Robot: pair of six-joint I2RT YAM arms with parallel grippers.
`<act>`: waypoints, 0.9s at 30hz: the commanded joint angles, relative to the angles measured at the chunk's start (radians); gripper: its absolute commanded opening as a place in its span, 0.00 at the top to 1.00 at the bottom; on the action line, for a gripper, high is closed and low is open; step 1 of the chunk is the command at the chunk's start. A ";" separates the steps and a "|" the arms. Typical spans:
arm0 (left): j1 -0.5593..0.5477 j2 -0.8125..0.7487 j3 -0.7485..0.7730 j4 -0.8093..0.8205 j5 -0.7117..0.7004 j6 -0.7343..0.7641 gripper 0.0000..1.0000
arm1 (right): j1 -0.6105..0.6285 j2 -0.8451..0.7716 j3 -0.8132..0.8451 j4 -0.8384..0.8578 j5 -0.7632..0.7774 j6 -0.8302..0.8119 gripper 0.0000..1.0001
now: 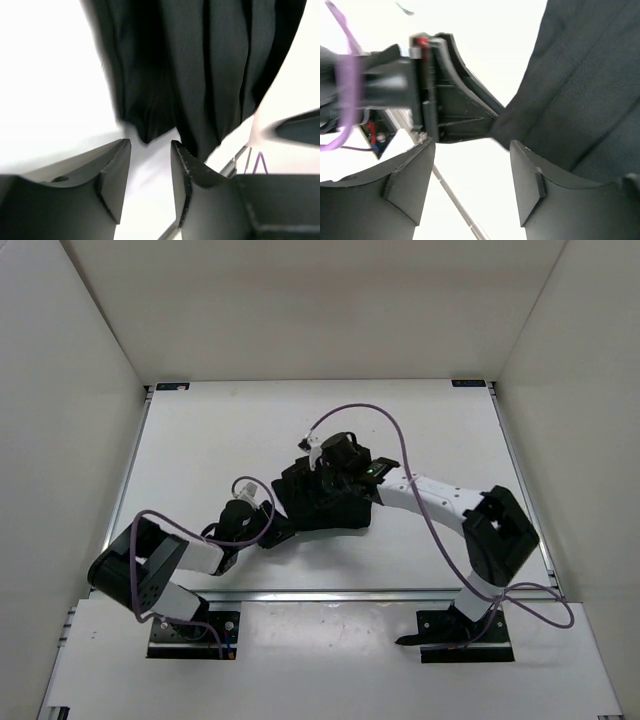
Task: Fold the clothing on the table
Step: Fold the skirt
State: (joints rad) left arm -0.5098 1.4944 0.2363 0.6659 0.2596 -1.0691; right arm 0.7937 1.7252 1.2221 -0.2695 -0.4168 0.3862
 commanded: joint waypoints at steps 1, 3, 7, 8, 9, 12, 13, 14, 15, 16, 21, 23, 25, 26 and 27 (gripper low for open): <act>0.023 -0.052 -0.077 -0.181 0.024 0.028 0.49 | -0.037 -0.163 -0.022 0.111 -0.022 -0.035 0.41; 0.048 -0.135 -0.101 -0.225 0.043 0.040 0.46 | -0.065 -0.205 -0.045 0.095 -0.007 -0.029 0.40; 0.086 -0.369 -0.156 -0.371 0.044 0.049 0.43 | -0.171 -0.298 -0.133 0.108 -0.014 -0.018 0.44; 0.094 -0.414 -0.160 -0.394 0.040 0.052 0.43 | -0.189 -0.334 -0.157 0.111 -0.016 -0.012 0.44; 0.109 -0.498 -0.163 -0.452 0.046 0.066 0.42 | -0.207 -0.364 -0.182 0.116 -0.016 -0.012 0.45; 0.196 -0.660 -0.108 -0.630 0.127 0.168 0.40 | -0.273 -0.417 -0.228 0.053 0.025 -0.024 0.45; 0.242 -0.675 -0.053 -0.726 0.154 0.235 0.36 | -0.301 -0.423 -0.239 0.032 0.038 -0.033 0.44; 0.266 -0.680 0.012 -0.806 0.196 0.317 0.26 | -0.326 -0.434 -0.254 0.012 0.041 -0.035 0.45; 0.292 -0.666 0.077 -0.851 0.225 0.349 0.20 | -0.362 -0.434 -0.265 0.001 0.026 -0.043 0.46; 0.298 -0.637 0.110 -0.912 0.240 0.415 0.04 | -0.373 -0.444 -0.269 0.000 0.021 -0.041 0.45; 0.240 -0.525 0.273 -1.034 0.233 0.508 0.01 | -0.392 -0.440 -0.283 -0.046 0.036 -0.055 0.46; 0.234 -0.485 0.271 -1.013 0.282 0.524 0.01 | -0.389 -0.449 -0.294 -0.036 0.038 -0.050 0.45; 0.209 -0.468 0.261 -1.000 0.287 0.525 0.01 | -0.389 -0.460 -0.321 -0.024 0.036 -0.041 0.45; 0.192 -0.470 0.256 -0.996 0.267 0.512 0.01 | -0.389 -0.461 -0.323 -0.019 0.032 -0.041 0.46; 0.177 -0.479 0.253 -0.985 0.251 0.509 0.01 | -0.390 -0.458 -0.328 -0.019 0.030 -0.038 0.45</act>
State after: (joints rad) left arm -0.2977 1.0294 0.4950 -0.2874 0.4904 -0.5983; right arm 0.3988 1.2991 0.9077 -0.3134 -0.3885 0.3553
